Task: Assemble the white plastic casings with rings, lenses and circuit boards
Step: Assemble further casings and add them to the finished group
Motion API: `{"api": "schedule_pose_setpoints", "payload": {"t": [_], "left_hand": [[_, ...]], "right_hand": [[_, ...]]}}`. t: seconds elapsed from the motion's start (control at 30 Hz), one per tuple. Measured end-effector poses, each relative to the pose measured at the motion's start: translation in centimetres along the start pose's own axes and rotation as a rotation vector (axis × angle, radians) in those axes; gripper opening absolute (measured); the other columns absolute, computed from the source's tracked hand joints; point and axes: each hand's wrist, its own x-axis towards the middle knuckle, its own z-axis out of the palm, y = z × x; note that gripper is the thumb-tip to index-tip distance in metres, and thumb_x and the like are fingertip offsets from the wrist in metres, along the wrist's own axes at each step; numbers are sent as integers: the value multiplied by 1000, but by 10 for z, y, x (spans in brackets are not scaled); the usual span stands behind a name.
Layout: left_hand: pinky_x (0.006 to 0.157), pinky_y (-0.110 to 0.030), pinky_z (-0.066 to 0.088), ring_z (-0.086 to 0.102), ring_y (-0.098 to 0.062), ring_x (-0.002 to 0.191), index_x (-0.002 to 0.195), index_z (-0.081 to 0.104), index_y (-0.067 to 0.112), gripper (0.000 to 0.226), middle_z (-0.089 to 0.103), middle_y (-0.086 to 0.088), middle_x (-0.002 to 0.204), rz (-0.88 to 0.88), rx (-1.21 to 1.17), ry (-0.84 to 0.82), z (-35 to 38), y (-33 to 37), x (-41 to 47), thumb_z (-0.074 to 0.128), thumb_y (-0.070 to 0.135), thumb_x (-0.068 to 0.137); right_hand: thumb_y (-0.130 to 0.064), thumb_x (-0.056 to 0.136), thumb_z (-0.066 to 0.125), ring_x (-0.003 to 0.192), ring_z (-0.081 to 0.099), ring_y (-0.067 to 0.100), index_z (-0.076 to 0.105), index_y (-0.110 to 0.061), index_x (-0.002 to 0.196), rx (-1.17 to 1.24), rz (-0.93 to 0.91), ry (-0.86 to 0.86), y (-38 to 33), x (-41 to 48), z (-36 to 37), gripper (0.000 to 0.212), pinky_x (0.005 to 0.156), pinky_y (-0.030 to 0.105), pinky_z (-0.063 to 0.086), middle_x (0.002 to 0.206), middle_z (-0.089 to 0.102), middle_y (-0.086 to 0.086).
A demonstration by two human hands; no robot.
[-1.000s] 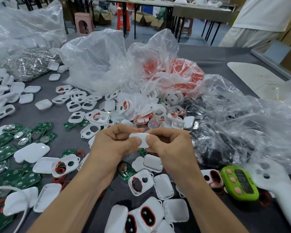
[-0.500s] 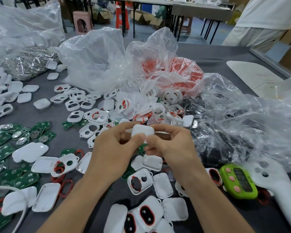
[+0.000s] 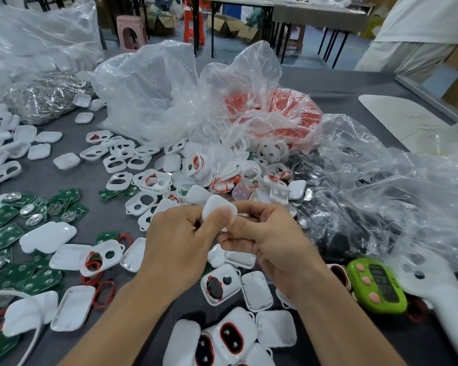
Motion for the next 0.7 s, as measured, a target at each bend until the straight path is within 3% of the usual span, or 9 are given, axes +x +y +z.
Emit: {"api": "schedule_pose_setpoints", "payload": {"t": [0.1,0.23,0.3,0.37,0.47,0.53,0.57,0.63,0.7], "left_hand": [[49,-19,32,39,-8,44,55,50,32,56,38,11,42,16,38,-4,0,-3,0,43,76,88],[47,-21,30,40,-8,46,59,51,31,56,39,11,43,1,81,-25,1,-7,1,39,77,88],[47,-23,22,41,-8,47,57,51,33,57,40,11,43,-24,133,-53,1,-9,3,35,81,85],[49,-27,25,41,-9,46,56,53,30,62,39,10,42,-62,138,-63,0,-7,3,36,84,81],[53,-26,40,46,-3,48,68,70,28,53,51,14,48,-131,-100,-64,-2,-2,5,58,79,73],[66,-22,55,68,-3,71,100,77,42,35,73,13,75,-143,-349,-137,-6,2,7,77,57,70],[77,-23,58,72,-7,87,112,74,45,42,77,10,92,-132,-448,-197,-8,3,8,82,43,70],[86,-27,59,73,-17,102,117,75,39,47,77,2,109,-129,-573,-278,-9,4,8,83,26,73],[78,-26,60,74,-20,89,108,80,30,40,78,-4,99,-161,-638,-225,-9,8,7,88,22,70]], "right_hand": [[-15,66,82,66,70,23,71,8,107,-25,-1,24,1,1,-1,48,63,27,60,82,73,20],[-4,82,80,60,68,21,75,4,99,-122,-32,89,3,2,-1,20,60,25,59,75,72,20],[-1,84,79,57,66,20,76,2,96,-149,-49,128,5,2,0,12,57,24,57,72,71,20],[1,84,78,54,63,20,76,1,92,-133,-48,145,5,3,2,8,54,24,55,70,70,20],[5,85,73,52,63,18,76,2,92,-25,8,133,-1,4,0,8,53,24,55,69,70,14],[5,82,68,52,64,17,80,-1,84,106,84,70,-6,2,-4,13,52,22,56,69,71,13],[3,78,67,52,64,18,80,-2,83,178,127,33,-7,2,-6,15,50,22,55,69,70,15],[-1,73,65,53,63,20,76,4,98,288,202,-49,-7,-1,-6,27,48,23,54,71,68,19],[-6,79,64,55,62,22,71,4,105,247,238,-113,-5,-2,-3,29,49,24,53,74,67,20]]}}
